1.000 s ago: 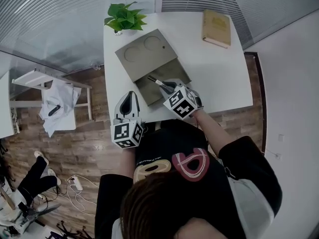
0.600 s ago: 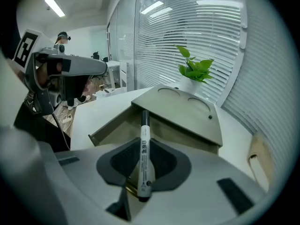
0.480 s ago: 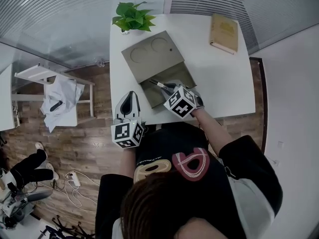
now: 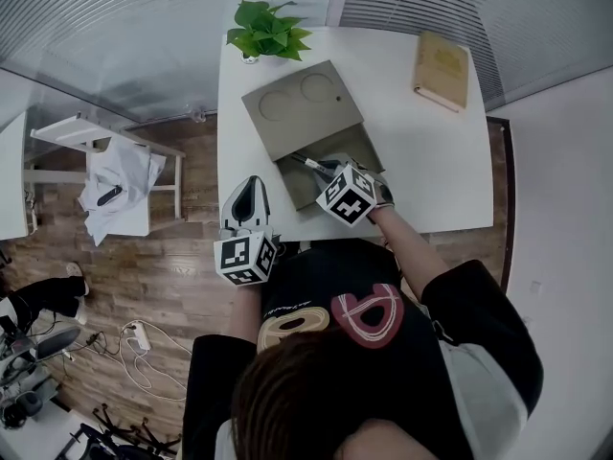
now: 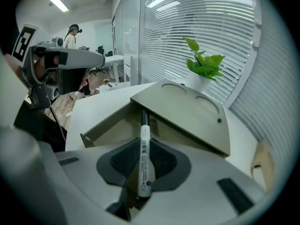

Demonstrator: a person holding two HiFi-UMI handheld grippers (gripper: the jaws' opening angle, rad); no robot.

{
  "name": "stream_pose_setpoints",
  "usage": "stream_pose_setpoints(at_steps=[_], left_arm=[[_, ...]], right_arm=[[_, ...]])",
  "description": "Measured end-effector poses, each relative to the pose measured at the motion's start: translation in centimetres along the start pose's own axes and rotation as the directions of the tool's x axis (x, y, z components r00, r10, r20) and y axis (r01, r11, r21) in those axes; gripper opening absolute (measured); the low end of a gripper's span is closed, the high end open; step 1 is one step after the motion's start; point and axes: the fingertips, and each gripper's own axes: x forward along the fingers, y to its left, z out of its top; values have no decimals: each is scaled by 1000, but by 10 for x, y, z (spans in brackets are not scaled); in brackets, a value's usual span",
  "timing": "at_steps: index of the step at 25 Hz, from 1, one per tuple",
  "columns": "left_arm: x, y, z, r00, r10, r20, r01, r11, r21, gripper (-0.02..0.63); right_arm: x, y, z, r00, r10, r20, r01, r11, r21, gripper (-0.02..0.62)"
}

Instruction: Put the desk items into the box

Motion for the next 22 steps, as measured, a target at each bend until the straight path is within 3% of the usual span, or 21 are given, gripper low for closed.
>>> stream_pose_setpoints(at_steps=[22], left_arm=[[2, 15, -2, 999, 39, -13, -39, 999, -18, 20]], right_arm=[[23, 0, -8, 997, 48, -57, -47, 999, 28, 72]])
